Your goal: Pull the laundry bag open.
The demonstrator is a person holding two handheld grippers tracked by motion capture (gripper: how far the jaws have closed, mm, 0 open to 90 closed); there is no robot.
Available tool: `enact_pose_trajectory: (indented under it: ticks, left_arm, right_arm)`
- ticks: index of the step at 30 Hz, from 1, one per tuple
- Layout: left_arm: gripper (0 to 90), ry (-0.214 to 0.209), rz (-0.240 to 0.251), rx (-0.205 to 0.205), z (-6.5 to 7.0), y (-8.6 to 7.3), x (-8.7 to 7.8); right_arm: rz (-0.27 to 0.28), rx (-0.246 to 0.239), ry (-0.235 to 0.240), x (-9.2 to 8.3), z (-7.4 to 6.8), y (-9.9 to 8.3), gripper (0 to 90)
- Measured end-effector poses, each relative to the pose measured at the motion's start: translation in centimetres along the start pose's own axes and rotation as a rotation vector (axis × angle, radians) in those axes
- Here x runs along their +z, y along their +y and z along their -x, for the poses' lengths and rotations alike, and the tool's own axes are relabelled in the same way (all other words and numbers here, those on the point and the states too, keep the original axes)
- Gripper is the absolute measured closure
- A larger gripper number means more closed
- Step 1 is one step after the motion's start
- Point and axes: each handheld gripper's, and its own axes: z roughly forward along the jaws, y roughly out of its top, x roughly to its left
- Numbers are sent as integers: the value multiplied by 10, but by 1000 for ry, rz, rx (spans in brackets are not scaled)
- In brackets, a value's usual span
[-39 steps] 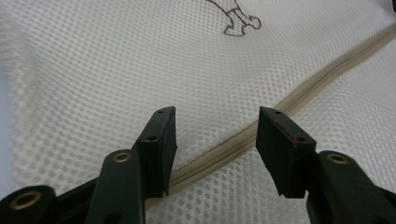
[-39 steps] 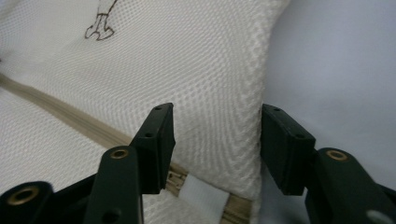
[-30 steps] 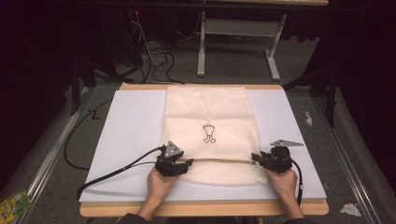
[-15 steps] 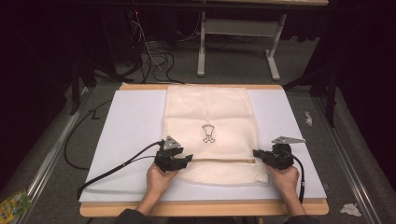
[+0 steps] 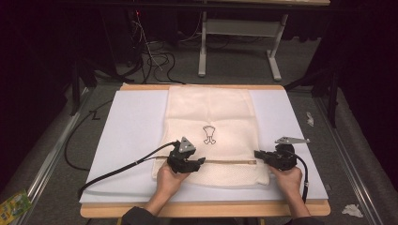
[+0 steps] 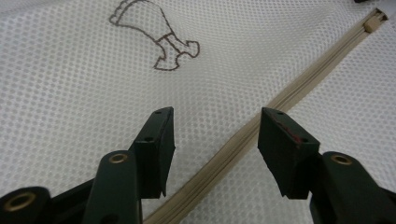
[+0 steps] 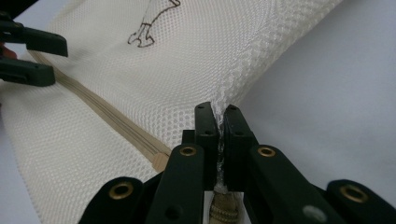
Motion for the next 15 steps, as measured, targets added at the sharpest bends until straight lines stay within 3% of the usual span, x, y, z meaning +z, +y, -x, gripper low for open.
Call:
enact_pose_trajectory:
  ticks: [2,6,9,15]
  left_arm:
    - [448,-7,4,12,3,4,0]
    - [460,-41,12,-3,7,14,-2]
    - [504,-35,11,28,9,23,-4]
    - [517,-72,24,12,12,24,0]
  right_arm:
    - [0,-11,-7,-2,-3,3,881]
    - [17,-3,8,-5,-5,7,881]
    - [17,-9,9,-6,-6,9,881]
    - [7,-7,7,-6,-9,11,881]
